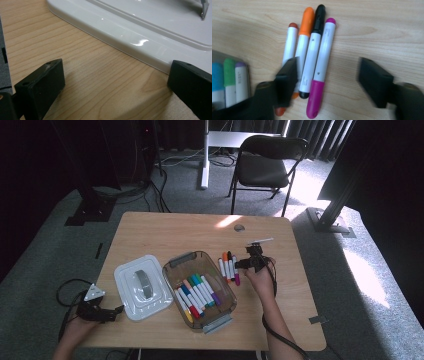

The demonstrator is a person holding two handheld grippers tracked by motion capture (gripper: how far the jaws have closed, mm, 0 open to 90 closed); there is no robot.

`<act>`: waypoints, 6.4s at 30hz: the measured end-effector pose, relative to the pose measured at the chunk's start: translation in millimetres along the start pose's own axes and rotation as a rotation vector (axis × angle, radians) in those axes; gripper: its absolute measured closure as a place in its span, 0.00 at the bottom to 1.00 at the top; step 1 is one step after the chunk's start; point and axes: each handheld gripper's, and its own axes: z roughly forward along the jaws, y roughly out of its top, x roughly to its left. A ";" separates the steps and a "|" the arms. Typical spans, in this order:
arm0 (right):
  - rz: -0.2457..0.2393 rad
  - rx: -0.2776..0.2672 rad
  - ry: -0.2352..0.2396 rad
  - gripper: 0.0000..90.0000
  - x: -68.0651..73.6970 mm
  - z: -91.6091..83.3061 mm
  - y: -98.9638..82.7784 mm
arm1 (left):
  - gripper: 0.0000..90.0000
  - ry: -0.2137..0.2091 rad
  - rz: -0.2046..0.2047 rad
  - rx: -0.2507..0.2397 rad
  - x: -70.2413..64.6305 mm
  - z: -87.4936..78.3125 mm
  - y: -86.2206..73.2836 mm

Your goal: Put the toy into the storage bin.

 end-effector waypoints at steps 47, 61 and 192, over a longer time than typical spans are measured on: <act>0.043 0.075 -0.069 0.85 -22.4 0.2 -0.7 | 0.02 0.000 -0.001 0.000 0.0 0.0 0.0; -0.048 -0.039 0.045 0.85 15.1 -59.8 -0.7 | 0.02 0.001 -0.002 0.000 -0.2 0.0 0.0; -0.218 -0.084 0.143 0.48 57.8 -85.8 0.3 | 0.02 0.001 0.000 0.000 -0.3 -0.1 0.0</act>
